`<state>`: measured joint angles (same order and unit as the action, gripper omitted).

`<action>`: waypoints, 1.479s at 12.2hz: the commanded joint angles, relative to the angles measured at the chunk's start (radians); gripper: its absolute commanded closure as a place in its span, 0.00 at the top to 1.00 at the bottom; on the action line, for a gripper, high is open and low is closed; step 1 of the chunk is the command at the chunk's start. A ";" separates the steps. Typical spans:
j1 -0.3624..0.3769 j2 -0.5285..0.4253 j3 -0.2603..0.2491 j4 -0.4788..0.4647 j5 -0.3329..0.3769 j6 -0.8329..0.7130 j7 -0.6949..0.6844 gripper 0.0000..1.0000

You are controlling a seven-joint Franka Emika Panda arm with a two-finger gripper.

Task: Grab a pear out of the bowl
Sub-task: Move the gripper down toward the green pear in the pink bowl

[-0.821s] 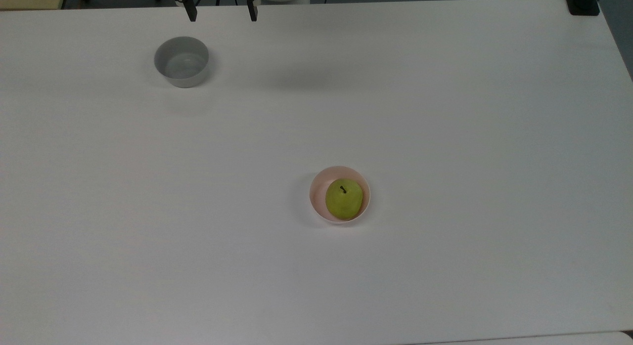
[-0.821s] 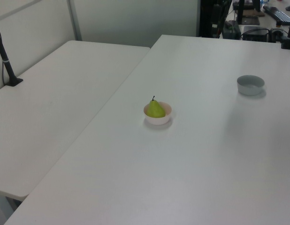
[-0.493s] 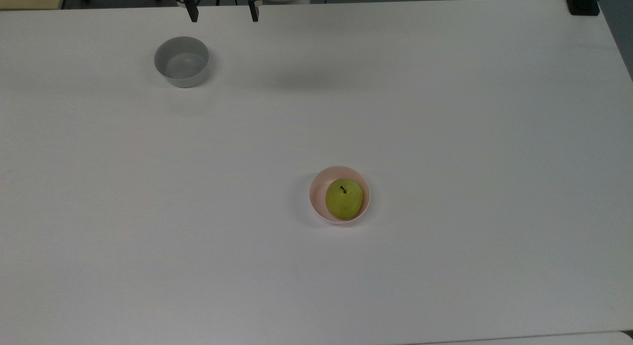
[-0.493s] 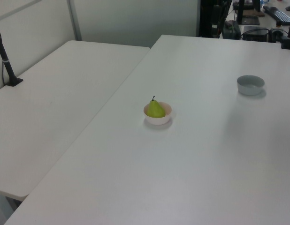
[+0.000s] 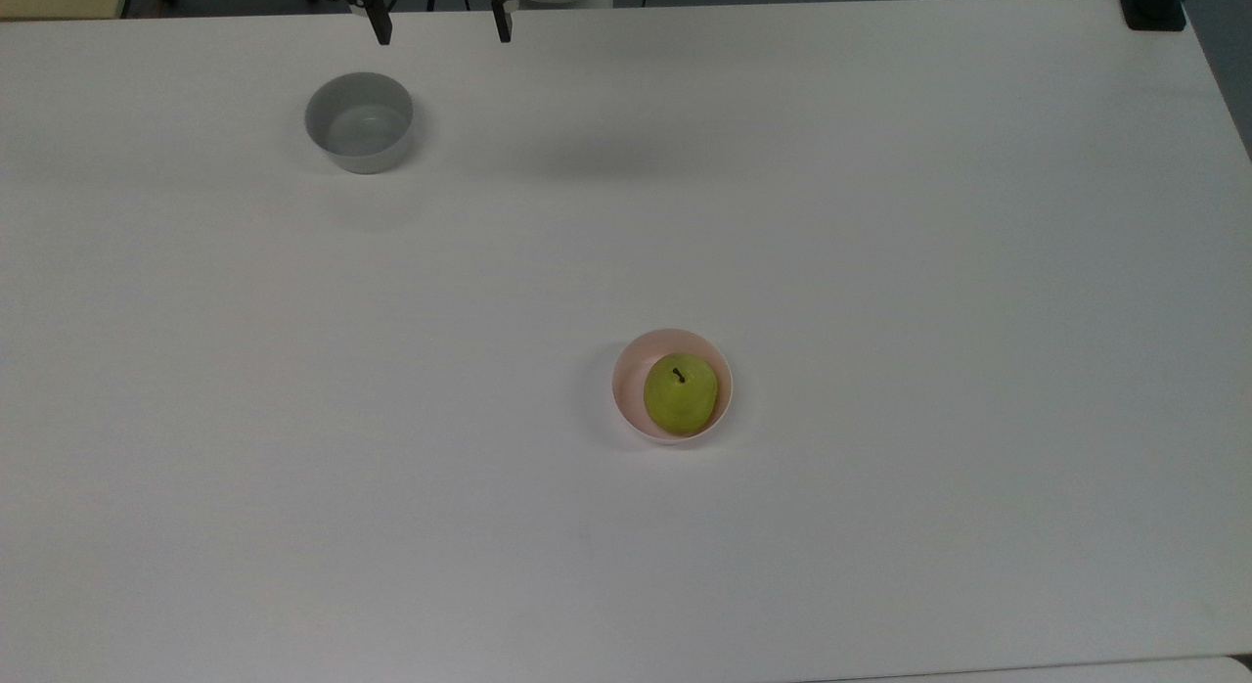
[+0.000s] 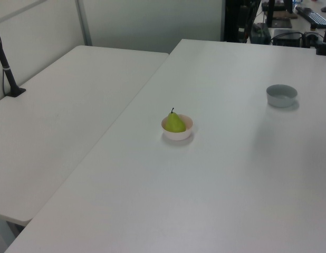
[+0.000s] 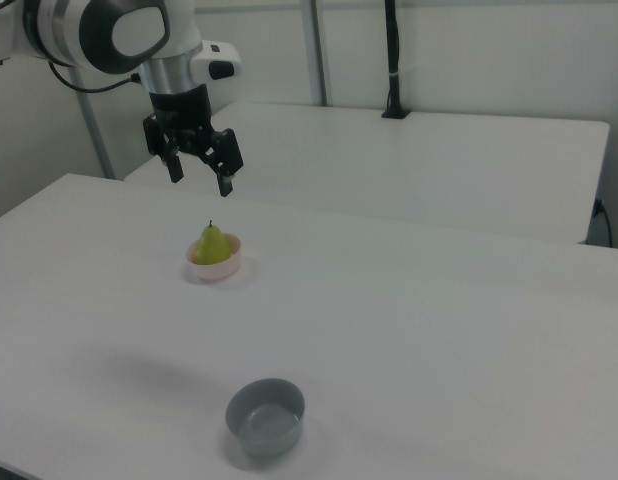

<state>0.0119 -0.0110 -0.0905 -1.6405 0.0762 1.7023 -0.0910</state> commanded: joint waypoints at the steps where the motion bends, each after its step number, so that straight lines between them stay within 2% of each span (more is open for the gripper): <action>1: 0.010 -0.006 -0.011 -0.018 -0.024 0.014 -0.223 1.00; 3: 0.023 0.012 -0.011 -0.009 -0.039 0.017 -0.289 1.00; 6: 0.069 0.060 -0.009 0.019 -0.056 0.026 -0.277 1.00; 10: 0.108 0.124 -0.009 0.056 -0.043 0.072 -0.274 1.00; 15: 0.207 0.247 -0.009 0.070 -0.052 0.244 -0.101 1.00; 18: 0.253 0.351 -0.011 0.102 -0.056 0.321 0.055 1.00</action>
<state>0.2299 0.2641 -0.0877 -1.5930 0.0342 1.9787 -0.1455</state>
